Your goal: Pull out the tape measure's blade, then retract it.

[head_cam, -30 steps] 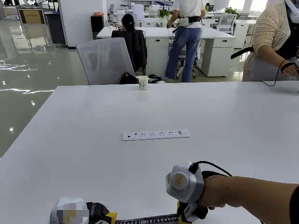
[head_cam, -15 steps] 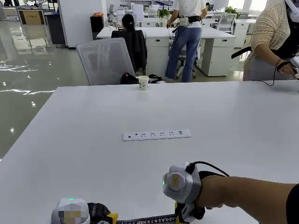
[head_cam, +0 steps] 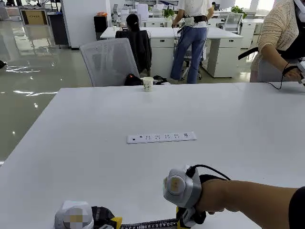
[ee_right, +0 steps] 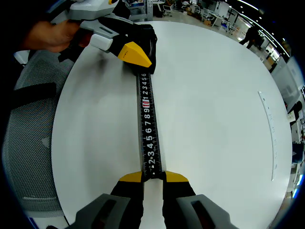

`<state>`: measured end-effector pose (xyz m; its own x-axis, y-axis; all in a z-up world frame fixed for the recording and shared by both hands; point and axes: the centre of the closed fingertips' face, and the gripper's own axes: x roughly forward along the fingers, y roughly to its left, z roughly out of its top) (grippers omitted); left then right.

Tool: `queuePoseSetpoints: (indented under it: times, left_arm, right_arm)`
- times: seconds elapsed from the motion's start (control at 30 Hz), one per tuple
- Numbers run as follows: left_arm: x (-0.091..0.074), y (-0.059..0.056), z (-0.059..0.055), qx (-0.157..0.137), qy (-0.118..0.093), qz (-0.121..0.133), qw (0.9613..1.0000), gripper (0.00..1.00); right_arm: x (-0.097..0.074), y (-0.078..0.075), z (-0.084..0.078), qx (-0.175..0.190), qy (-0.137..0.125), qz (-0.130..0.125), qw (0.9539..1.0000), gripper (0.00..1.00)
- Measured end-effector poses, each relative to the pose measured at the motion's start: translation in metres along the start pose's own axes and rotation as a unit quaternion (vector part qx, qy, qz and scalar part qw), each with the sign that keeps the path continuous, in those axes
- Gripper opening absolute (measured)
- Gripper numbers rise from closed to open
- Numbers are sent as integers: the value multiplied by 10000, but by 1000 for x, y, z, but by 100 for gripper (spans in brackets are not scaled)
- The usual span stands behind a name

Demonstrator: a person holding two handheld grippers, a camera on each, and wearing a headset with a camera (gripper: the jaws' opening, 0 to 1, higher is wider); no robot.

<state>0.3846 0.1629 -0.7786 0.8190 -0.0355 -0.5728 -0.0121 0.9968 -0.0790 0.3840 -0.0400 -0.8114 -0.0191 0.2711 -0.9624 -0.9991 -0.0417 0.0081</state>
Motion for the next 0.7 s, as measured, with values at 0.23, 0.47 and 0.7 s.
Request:
queuePoseSetpoints:
  times: [0.23,0.47,0.7]
  left_arm:
    - [0,0,0,-4,-1,3,10000,63]
    - [-1,-1,1,-5,-1,8,10000,63]
    - [0,0,1,-16,8,0,10000,63]
  right_arm:
    - [1,0,3,22,-49,-5,10000,11]
    - [1,1,6,-1,-74,15,10000,11]
    - [3,0,10,-22,-74,15,10000,11]
